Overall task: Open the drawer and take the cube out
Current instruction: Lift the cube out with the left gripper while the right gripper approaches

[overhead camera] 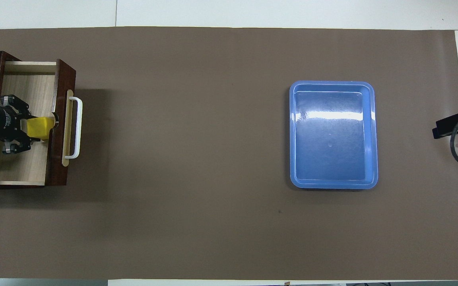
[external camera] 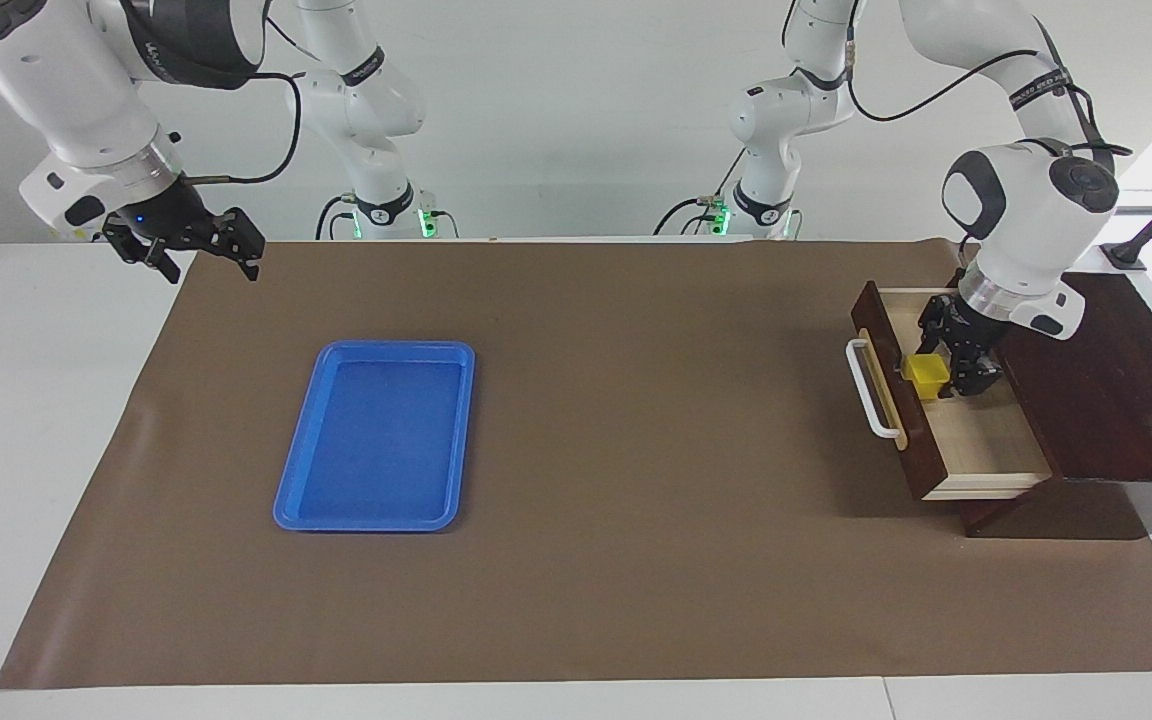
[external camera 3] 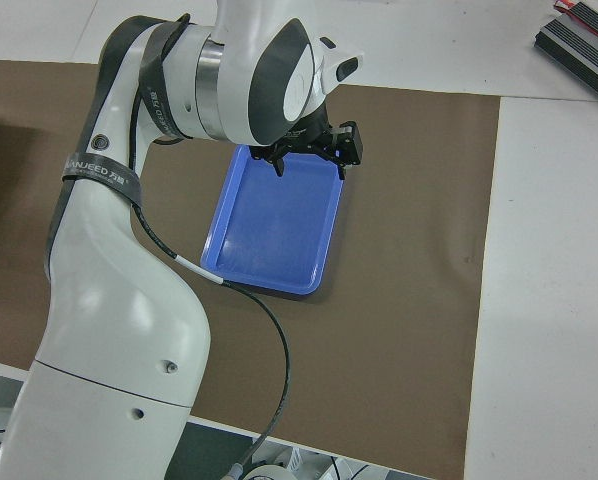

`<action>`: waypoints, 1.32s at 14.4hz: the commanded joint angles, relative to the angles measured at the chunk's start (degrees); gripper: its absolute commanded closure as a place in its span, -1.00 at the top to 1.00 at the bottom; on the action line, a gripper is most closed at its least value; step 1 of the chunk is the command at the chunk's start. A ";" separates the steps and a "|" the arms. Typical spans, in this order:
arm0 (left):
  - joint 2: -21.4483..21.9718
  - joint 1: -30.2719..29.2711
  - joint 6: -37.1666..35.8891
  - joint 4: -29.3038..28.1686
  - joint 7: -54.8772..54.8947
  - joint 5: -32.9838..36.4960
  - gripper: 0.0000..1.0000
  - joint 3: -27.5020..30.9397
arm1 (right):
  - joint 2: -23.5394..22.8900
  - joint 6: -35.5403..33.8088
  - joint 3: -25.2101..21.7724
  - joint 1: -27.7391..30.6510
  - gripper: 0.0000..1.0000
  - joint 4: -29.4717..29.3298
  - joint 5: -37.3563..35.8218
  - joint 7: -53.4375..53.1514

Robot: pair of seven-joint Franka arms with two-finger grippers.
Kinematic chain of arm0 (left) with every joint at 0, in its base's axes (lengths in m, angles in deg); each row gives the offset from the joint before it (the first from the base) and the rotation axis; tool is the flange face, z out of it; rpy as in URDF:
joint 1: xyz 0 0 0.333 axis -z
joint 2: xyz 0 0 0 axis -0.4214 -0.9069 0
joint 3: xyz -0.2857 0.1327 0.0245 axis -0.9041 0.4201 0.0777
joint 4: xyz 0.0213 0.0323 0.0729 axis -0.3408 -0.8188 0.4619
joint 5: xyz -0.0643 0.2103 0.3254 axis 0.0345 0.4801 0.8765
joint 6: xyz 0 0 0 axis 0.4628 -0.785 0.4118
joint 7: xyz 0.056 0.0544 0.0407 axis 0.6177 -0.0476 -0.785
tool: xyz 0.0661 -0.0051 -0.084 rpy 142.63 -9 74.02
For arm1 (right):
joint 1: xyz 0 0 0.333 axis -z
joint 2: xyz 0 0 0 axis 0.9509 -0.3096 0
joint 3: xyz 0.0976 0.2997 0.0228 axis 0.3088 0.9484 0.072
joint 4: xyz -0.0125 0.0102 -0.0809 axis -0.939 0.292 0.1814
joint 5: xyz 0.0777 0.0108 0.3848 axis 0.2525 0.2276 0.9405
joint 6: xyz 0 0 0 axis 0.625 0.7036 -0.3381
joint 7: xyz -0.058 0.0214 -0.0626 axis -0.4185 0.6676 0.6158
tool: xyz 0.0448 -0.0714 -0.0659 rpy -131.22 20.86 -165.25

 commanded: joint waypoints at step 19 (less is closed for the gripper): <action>0.45 33.70 -8.20 8.43 -50.86 -2.60 -0.81 -0.52 | -6.75 15.82 1.53 -14.48 1.00 16.20 38.12 -67.32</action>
